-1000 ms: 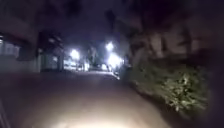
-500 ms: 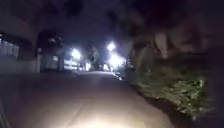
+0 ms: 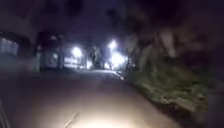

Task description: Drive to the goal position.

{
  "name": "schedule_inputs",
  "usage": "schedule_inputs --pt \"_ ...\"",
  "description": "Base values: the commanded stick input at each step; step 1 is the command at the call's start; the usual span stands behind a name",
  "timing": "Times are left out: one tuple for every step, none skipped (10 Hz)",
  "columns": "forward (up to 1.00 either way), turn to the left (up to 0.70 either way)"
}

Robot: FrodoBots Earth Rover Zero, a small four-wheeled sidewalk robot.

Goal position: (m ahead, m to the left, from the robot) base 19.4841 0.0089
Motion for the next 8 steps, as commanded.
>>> schedule_inputs --pt "0.70 0.00" --pt "0.70 0.00" --pt "0.70 0.00" --pt "0.70 0.00" --pt "0.70 0.00" --pt "0.70 0.00" --pt "0.70 0.00" --pt "0.70 0.00"
